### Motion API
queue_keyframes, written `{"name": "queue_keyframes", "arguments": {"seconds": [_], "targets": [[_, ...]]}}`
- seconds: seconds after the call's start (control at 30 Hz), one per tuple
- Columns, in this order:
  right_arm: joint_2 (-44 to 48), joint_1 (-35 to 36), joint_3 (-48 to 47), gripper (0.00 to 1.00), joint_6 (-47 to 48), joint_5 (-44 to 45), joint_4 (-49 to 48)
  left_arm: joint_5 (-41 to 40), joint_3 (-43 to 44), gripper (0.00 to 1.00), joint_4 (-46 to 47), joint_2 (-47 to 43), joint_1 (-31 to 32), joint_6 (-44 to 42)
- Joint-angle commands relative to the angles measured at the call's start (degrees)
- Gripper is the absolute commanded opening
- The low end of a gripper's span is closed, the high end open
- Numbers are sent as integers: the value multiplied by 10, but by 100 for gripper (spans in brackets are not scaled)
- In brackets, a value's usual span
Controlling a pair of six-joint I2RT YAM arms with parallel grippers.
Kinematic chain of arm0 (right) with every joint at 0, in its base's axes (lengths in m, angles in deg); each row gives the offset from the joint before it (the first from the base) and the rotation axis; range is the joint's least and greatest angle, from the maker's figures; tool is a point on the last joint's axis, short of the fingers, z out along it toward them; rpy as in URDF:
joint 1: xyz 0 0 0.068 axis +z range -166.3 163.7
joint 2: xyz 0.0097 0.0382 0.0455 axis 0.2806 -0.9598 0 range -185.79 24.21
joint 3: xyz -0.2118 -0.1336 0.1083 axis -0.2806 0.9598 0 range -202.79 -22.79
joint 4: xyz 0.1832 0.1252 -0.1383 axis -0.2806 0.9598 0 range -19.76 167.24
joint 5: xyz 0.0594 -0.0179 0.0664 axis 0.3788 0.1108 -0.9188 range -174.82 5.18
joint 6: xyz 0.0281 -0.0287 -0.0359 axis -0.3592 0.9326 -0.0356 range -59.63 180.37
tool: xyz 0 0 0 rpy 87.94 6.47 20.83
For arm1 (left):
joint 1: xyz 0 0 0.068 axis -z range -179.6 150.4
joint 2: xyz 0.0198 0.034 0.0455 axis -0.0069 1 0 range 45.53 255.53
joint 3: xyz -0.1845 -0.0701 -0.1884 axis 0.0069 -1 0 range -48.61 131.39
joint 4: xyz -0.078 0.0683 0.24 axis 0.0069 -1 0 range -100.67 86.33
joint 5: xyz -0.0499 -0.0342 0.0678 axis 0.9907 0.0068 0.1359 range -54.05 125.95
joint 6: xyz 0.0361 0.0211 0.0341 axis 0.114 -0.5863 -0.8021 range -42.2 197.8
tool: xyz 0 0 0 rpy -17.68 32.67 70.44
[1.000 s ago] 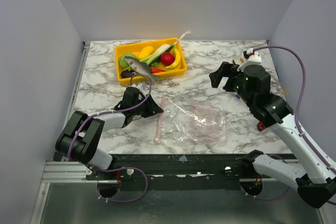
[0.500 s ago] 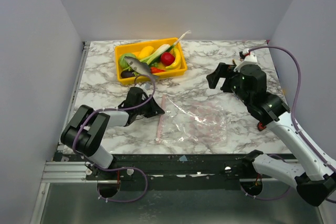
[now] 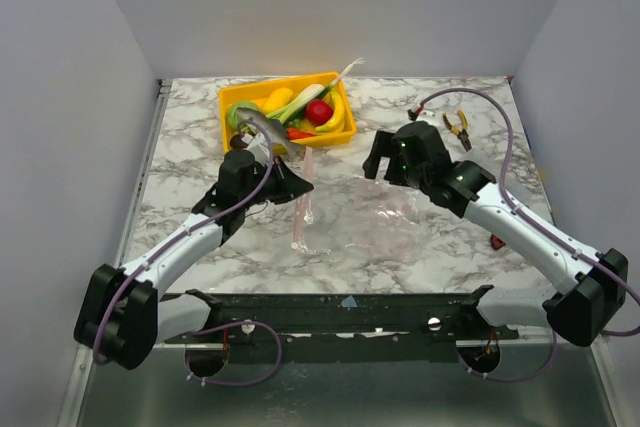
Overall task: Place the food in the zip-top bag and seal the zipper
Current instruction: Pick up the zipper food storage bag at the center of the board, then open the zipper of the food storage bag at the center of the board.
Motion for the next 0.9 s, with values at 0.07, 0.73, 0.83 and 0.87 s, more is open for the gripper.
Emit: {"name": "queue_keyframes", "arguments": {"seconds": [0.07, 0.73, 0.83, 0.87], "targets": [[-48, 63, -96, 97, -97, 78, 18, 38, 42, 0, -75, -40, 14, 0], [-238, 167, -284, 74, -46, 161, 131, 21, 81, 0, -104, -49, 56, -19], [-248, 173, -279, 71, -47, 168, 136, 17, 85, 0, -107, -49, 58, -23], [-250, 174, -277, 70, -47, 170, 137, 17, 86, 0, -108, -48, 58, -24]]}}
